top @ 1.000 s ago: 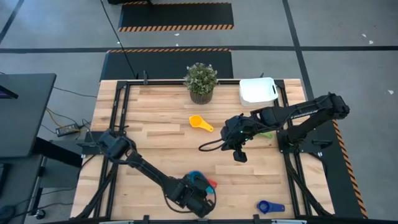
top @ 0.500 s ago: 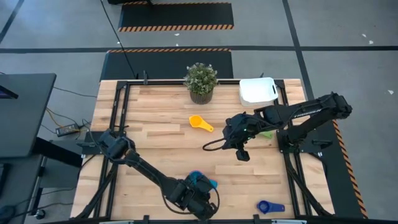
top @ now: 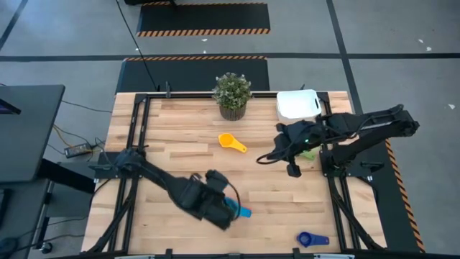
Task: Nest measuring cups in basket
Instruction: Stack the yellow measuring cup on top of the light blue measuring cup
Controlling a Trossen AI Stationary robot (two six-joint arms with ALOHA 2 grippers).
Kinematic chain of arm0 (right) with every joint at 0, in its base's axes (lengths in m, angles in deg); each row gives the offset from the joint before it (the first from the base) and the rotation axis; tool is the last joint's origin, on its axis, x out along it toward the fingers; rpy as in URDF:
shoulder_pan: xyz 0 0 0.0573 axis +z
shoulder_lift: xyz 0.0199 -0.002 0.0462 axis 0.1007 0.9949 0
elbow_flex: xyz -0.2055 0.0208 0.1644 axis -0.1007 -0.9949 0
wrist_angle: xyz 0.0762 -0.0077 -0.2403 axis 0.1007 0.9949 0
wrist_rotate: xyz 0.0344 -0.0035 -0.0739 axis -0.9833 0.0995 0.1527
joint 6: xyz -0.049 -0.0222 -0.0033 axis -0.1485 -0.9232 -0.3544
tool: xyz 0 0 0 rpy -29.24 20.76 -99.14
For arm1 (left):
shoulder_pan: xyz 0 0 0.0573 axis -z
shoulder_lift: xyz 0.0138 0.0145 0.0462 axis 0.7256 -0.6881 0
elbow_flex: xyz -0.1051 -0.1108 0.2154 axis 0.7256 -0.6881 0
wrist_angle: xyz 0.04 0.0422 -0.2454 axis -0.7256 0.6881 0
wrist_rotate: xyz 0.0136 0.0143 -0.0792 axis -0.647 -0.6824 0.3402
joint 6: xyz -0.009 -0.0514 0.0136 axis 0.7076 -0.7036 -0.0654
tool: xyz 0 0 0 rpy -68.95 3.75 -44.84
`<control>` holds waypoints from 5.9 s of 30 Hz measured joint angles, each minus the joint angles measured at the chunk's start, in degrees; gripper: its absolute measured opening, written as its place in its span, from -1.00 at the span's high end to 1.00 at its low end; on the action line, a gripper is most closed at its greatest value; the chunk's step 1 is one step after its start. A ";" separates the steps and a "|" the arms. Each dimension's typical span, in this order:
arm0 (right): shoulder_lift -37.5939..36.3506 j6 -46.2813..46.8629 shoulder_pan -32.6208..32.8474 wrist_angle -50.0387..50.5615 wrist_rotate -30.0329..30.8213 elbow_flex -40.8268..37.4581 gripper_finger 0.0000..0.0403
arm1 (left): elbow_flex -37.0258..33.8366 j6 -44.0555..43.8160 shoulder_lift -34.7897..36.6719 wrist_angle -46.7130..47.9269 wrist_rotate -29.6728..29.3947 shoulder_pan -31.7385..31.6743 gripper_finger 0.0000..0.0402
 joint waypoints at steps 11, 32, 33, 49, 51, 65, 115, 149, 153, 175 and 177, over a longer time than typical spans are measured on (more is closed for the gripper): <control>-8.01 -0.40 -1.58 3.31 7.19 0.00 0.98 | 0.31 18.96 1.19 0.75 0.71 -10.87 0.96; -9.38 5.61 -5.68 2.58 12.44 4.40 0.98 | -6.02 49.41 1.19 0.70 11.84 -30.07 0.53; -9.38 5.60 -5.70 2.57 12.44 6.06 0.98 | -7.64 48.87 1.19 0.45 13.25 -30.97 0.53; -9.40 -2.50 -5.69 7.61 11.85 23.52 0.98 | -25.11 60.53 1.12 -20.71 19.97 -34.63 0.52; -9.40 -2.50 -5.70 8.21 11.85 24.03 0.98 | -25.44 63.67 1.12 -22.70 19.96 -34.61 0.52; -9.40 -2.51 -5.70 8.47 11.85 24.28 0.98 | -25.51 73.82 1.12 -22.37 26.51 -39.24 0.52; -9.90 -6.59 -5.70 7.07 11.96 24.28 0.98 | -25.53 87.23 -8.41 -26.97 26.23 -41.80 0.52; -9.93 -7.87 -5.70 9.73 15.12 24.28 0.98 | 0.39 70.47 -10.81 -6.14 23.76 -36.96 0.93; -9.95 -8.12 -5.70 11.45 18.37 24.28 0.98 | 0.53 64.83 -6.68 -5.93 24.35 -34.05 0.93; -9.81 -12.20 -5.68 11.86 15.51 24.28 0.98 | 0.25 43.78 -1.04 -6.63 22.90 -9.37 0.94; -9.66 -11.40 -5.68 11.89 14.79 24.28 0.98 | 0.24 42.02 -1.04 -6.70 22.46 -7.87 0.94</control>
